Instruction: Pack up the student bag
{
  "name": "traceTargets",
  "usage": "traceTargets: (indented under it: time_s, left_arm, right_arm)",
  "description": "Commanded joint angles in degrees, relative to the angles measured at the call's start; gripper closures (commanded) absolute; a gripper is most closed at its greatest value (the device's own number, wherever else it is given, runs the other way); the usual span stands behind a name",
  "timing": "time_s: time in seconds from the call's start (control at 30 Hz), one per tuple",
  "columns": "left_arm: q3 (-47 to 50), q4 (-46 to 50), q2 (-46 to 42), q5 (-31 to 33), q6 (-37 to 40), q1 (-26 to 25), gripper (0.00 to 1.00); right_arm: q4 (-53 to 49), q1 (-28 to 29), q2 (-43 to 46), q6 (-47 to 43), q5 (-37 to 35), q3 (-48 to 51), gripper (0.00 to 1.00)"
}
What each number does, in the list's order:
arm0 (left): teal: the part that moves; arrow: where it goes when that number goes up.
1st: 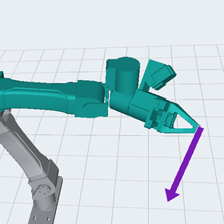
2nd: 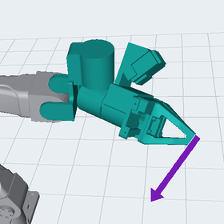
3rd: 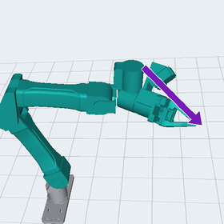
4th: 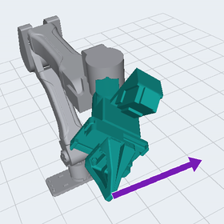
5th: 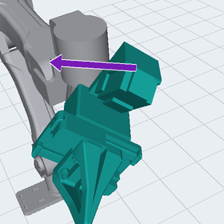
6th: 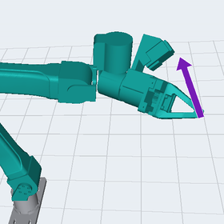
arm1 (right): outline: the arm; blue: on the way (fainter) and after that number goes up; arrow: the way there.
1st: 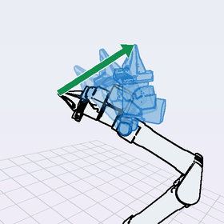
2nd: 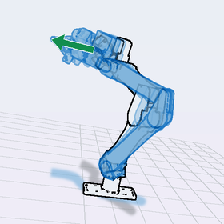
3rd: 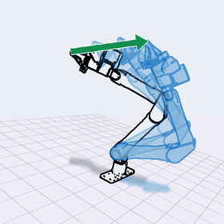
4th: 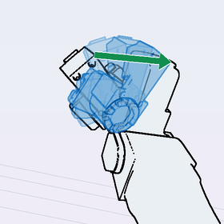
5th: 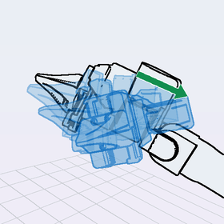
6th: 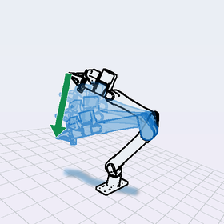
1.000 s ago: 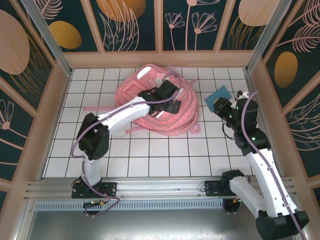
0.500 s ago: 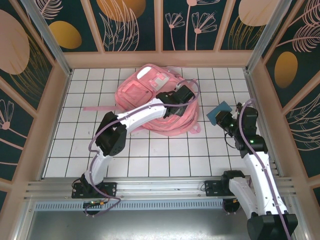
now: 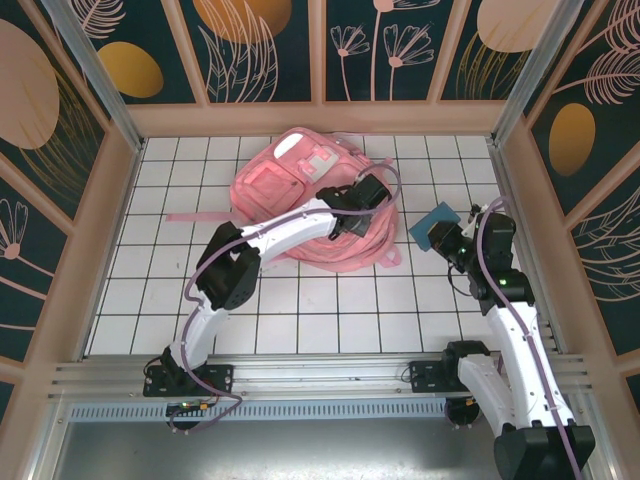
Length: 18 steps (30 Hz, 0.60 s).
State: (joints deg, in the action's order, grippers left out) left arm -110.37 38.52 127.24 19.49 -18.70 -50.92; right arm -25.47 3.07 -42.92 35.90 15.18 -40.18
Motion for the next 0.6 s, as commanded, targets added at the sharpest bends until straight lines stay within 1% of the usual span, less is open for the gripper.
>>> traceTargets:
  time_s: [0.0,0.07,0.2,0.3,0.47,0.57]
  left_arm:
    - [0.14,1.08,-0.49,-3.03,-0.08,2.81,0.89]
    - [0.54,0.45,-2.01,-6.22,0.75,3.66,1.00]
    - [3.90,-3.19,-7.07,-13.67,1.96,6.21,1.00]
    - [5.69,-4.62,-11.17,-14.60,2.43,8.75,1.00]
    - [11.06,-9.68,-20.83,-12.33,4.57,11.03,1.00]
    - [10.89,-9.55,-24.14,-16.06,4.06,13.25,1.00]
  right_arm:
    - [2.31,-0.43,0.37,0.00,1.69,0.89,0.99]
    - [2.36,-0.42,0.38,0.13,1.87,1.08,0.99]
    - [2.01,-0.39,0.38,0.24,1.61,0.86,0.99]
    - [2.27,-0.43,0.05,0.48,2.18,0.48,0.99]
    - [4.10,-0.27,-1.59,0.91,4.18,0.67,0.99]
    - [8.02,0.56,-3.92,1.67,8.57,1.48,0.97]
